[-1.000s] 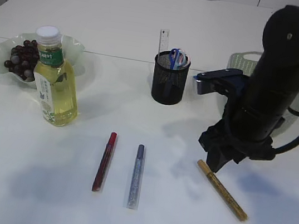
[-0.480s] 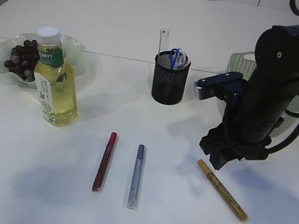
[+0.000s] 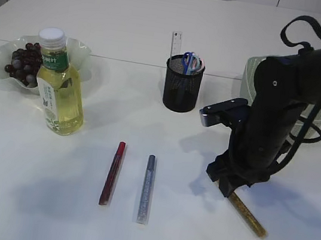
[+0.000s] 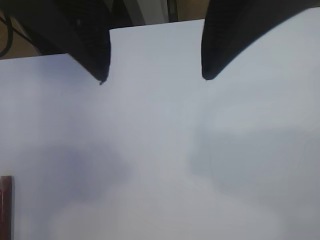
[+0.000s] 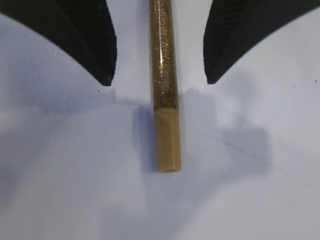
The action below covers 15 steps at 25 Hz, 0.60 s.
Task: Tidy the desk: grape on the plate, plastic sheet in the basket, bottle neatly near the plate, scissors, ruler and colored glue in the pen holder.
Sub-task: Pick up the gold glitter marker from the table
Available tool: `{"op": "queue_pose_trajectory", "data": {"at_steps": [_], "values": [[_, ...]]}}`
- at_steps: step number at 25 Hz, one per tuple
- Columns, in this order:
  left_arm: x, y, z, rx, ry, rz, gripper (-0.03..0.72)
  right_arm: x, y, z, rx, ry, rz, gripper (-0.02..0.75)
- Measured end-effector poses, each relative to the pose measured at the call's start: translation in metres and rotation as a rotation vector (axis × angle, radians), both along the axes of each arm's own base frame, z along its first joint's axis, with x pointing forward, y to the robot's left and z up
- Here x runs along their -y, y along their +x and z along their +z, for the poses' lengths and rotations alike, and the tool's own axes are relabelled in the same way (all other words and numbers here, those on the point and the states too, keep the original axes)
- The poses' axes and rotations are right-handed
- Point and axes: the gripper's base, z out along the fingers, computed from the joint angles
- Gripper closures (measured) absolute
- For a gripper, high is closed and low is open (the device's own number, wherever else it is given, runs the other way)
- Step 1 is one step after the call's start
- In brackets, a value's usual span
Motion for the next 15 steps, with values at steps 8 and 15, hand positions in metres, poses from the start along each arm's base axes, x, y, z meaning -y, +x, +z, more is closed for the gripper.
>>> {"op": "queue_pose_trajectory", "data": {"at_steps": [8,15], "values": [[0.000,0.000,0.000,0.000,0.000,0.000,0.263,-0.001,0.002,-0.015,-0.024,-0.010,0.000,0.299],[0.000,0.000,0.000,0.004,0.000,0.001,0.264,-0.002,0.004,-0.018,-0.011,-0.004,0.000,0.307]]}}
